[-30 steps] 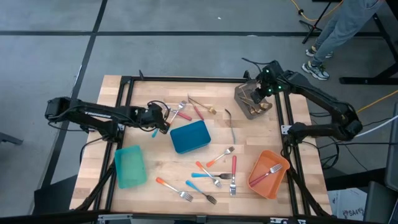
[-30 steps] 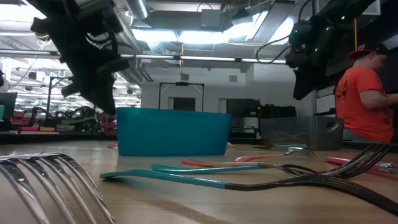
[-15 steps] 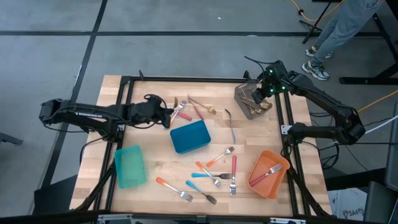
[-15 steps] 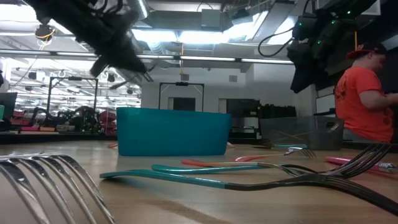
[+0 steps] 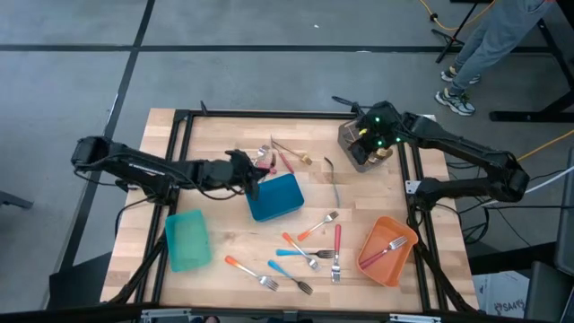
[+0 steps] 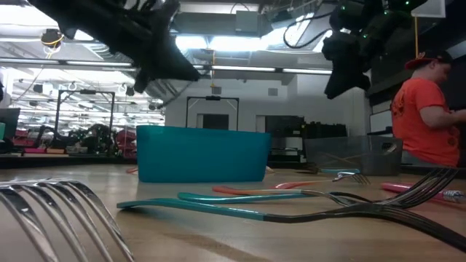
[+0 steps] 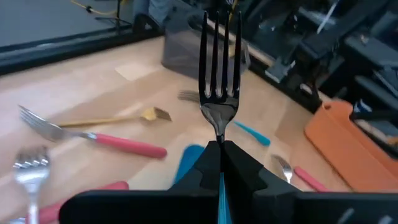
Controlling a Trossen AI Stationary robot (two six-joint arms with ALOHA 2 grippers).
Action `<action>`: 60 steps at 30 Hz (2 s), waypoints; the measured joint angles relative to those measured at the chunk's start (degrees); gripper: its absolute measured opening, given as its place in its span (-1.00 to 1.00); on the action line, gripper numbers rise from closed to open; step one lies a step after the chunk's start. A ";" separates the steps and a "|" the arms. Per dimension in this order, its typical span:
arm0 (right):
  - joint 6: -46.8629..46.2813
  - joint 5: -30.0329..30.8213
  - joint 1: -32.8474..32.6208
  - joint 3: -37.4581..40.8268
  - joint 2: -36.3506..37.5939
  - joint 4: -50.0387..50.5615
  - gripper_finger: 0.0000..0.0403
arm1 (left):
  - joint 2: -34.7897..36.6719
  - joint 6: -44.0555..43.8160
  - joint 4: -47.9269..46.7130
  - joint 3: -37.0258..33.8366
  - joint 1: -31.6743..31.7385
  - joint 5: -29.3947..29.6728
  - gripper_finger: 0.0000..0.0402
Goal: Sort silverware by color (type)
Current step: Put the top left blue fork into the dark blue bin, then put the top right blue fork into the dark blue bin
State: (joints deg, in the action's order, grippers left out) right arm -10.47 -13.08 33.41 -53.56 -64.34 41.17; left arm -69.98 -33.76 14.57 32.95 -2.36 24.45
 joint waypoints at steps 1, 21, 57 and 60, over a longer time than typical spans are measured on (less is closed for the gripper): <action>-0.52 0.02 -0.88 0.00 0.00 -0.27 -0.58 | -1.41 0.00 1.14 0.00 -0.54 0.00 -1.00; -10.97 6.10 -14.95 0.00 -0.02 -0.79 -0.58 | -19.64 -0.02 10.48 -0.04 -5.26 -0.11 -1.00; -13.93 10.09 -21.18 0.02 -0.02 -0.79 -0.58 | -21.37 -0.10 7.25 -0.07 -5.15 -0.33 -0.85; -13.93 10.09 -21.18 0.02 -0.02 -0.79 -0.58 | -21.37 -0.14 7.25 -0.07 -5.15 -0.33 -0.85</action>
State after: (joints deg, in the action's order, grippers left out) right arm -24.40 -2.98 12.23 -53.54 -64.36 40.38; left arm -91.35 -33.91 21.83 32.88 -7.51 24.12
